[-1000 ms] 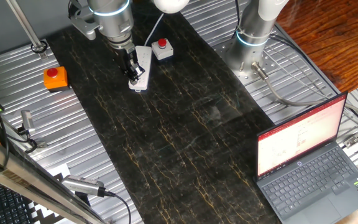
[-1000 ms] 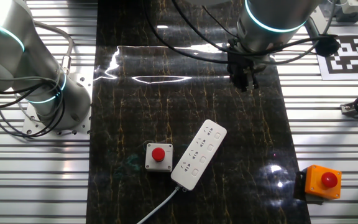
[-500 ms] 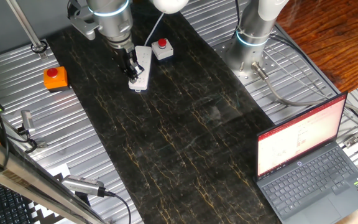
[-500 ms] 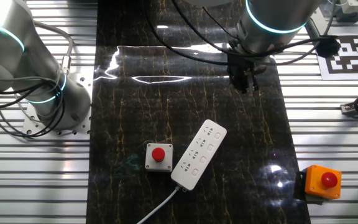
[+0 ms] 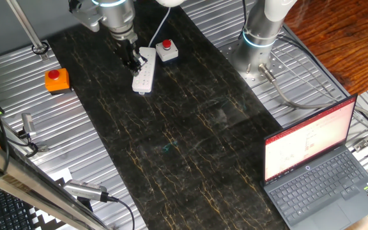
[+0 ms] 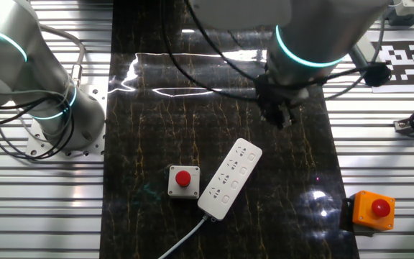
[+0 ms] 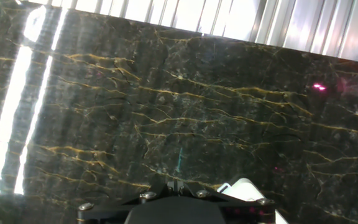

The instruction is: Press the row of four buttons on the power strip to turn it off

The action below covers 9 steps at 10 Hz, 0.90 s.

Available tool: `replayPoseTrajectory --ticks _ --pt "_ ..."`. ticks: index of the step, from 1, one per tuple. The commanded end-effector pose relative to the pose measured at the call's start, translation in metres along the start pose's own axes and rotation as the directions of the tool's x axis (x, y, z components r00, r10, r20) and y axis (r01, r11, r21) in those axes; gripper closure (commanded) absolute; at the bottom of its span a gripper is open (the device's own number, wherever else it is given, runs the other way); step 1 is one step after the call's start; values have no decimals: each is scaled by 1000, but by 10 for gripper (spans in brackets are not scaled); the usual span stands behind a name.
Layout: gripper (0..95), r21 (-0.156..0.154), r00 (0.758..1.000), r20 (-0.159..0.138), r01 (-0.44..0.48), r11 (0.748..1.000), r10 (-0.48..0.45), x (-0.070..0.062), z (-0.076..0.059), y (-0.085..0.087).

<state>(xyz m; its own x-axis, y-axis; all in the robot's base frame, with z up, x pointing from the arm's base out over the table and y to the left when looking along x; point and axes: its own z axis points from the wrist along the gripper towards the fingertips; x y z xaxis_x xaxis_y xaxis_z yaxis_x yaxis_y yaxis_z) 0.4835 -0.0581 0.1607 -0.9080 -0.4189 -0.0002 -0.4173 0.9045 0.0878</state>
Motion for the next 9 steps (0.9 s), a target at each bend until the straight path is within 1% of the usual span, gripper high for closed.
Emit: replayPoseTrajectory --ticks 1,3,4,5,6,8,9 --pt "950 2 1000 0 19 1000 -19 9 8 -12" --pt "950 1 999 8 41 999 -41 25 13 -27" --pt "950 1 999 8 48 999 -48 29 15 -31" --pt "950 3 999 3 47 999 -47 31 15 -33" --pt "950 3 999 5 52 999 -52 32 15 -33" --pt "950 13 996 -9 92 996 -92 31 14 -33" --pt "950 12 995 -13 99 995 -99 31 14 -33"
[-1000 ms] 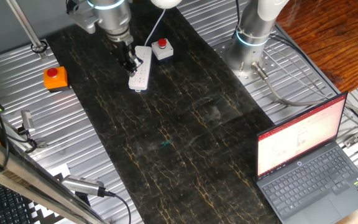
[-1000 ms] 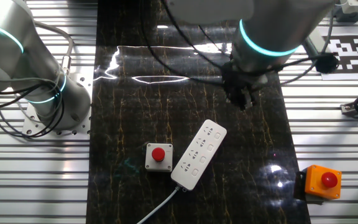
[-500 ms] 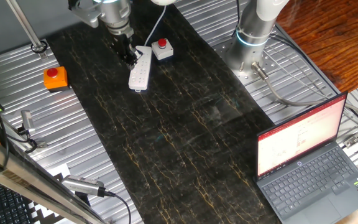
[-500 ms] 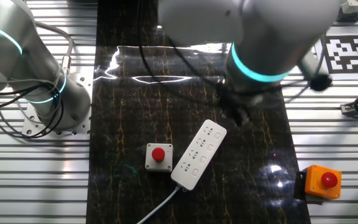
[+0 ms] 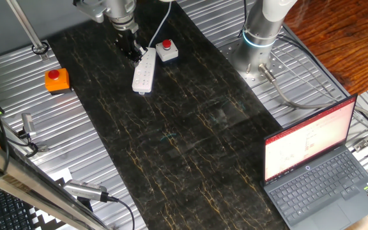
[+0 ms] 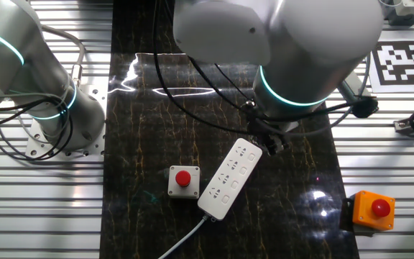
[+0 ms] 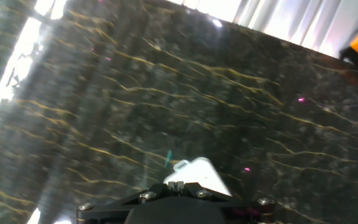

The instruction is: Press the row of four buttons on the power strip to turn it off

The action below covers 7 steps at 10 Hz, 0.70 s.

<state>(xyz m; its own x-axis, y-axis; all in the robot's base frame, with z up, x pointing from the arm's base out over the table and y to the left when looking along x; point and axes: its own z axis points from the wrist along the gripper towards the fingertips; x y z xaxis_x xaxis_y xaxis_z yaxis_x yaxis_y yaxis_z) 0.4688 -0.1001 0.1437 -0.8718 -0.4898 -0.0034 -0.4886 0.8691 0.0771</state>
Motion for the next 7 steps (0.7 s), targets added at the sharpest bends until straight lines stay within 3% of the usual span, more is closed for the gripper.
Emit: replayPoseTrajectory --ticks 1,4,7 --pt "950 4 1000 -5 13 1000 -13 0 0 1" --pt "950 18 1000 9 -24 1000 23 0 0 1" --pt "950 26 1000 3 -11 1000 11 0 0 1"
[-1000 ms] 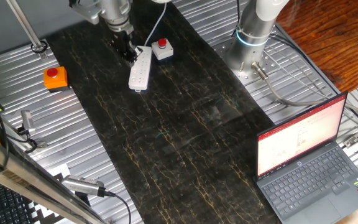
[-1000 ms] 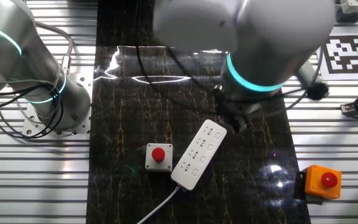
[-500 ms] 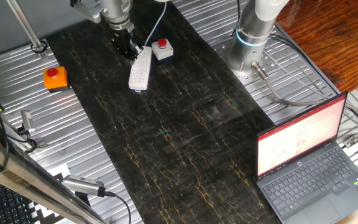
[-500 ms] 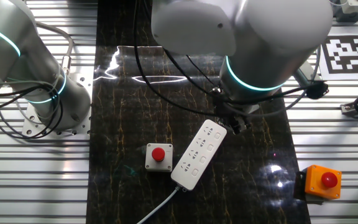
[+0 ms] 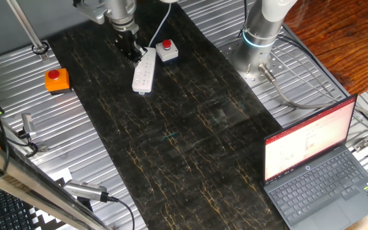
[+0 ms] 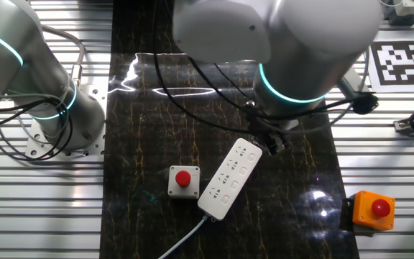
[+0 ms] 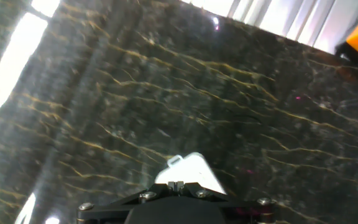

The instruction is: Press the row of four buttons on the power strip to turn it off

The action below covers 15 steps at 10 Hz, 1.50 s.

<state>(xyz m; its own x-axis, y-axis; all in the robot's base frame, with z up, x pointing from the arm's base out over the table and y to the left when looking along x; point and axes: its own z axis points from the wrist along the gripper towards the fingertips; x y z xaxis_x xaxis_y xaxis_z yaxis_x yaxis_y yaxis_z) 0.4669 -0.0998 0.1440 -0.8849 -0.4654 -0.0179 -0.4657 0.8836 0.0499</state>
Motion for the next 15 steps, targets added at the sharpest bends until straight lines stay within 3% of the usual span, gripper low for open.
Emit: replayPoseTrajectory --ticks 1,5,7,8,10,11,15 --pt "950 2 1000 -16 21 1000 -21 -1 0 -1" --pt "950 3 997 -9 74 997 -74 -1 0 -1" --pt "950 2 996 -6 84 996 -84 4 2 -10" --pt "760 -3 996 -3 87 996 -87 14 6 -24" --pt "760 -6 993 -11 116 993 -116 31 11 -45" --pt "570 -9 989 -10 150 989 -150 41 14 -56" --pt "570 -4 944 -17 329 944 -329 87 43 -90"
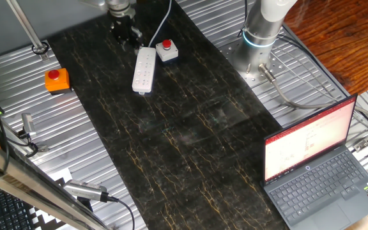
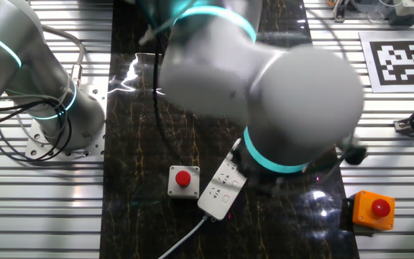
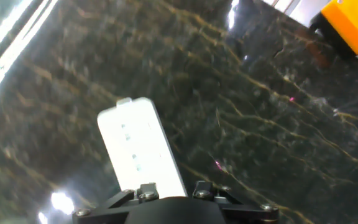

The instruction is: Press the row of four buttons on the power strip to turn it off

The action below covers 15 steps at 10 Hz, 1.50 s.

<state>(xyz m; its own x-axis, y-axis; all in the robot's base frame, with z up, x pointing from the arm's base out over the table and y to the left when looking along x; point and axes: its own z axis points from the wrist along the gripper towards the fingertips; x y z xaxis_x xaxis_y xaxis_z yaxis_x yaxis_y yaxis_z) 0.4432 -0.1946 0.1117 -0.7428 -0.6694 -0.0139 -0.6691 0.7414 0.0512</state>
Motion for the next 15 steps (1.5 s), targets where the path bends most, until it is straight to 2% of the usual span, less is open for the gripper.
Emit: replayPoseTrajectory --ticks 1,2,4,6,10,13,15 --pt "570 7 995 0 100 995 -100 30 19 -12" --pt "570 10 994 1 109 994 -109 37 24 -14" --pt "570 19 993 -7 120 993 -120 39 33 -15" --pt "570 21 993 -6 117 993 -117 37 48 -15" --pt "570 34 992 2 124 992 -124 34 61 -15" --pt "570 33 992 0 127 991 -127 34 62 -15" --pt "570 33 992 1 128 991 -129 35 55 -17"
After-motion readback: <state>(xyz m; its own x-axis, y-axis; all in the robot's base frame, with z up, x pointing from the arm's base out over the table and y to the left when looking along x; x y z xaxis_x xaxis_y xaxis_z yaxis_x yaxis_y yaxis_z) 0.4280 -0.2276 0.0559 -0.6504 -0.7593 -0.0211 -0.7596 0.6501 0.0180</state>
